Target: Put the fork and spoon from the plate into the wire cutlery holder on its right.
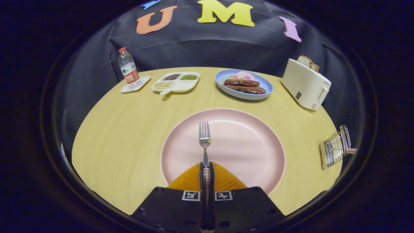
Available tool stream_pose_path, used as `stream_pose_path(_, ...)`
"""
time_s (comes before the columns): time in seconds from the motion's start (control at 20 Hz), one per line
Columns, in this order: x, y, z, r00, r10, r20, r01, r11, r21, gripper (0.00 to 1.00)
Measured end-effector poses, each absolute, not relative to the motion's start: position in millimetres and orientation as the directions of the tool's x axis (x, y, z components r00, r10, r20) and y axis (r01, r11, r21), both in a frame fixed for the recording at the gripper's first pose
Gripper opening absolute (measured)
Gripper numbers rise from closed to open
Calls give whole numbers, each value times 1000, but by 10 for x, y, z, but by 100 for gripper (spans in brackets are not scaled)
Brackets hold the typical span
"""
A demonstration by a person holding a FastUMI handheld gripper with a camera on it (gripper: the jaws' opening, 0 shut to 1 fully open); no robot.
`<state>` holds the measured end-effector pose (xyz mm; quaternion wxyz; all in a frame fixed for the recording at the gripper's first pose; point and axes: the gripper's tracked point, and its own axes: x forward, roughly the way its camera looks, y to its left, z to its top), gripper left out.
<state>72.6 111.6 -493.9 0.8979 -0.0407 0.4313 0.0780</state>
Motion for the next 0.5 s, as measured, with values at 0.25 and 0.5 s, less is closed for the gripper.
stream_pose_path(0.25, 609, 914, -4629, 607, 113, -786, -160, 987, 18, 1)
stream_pose_path(0.5, 529, 491, -4187, 602, 130, -788, -146, 988, 51, 2)
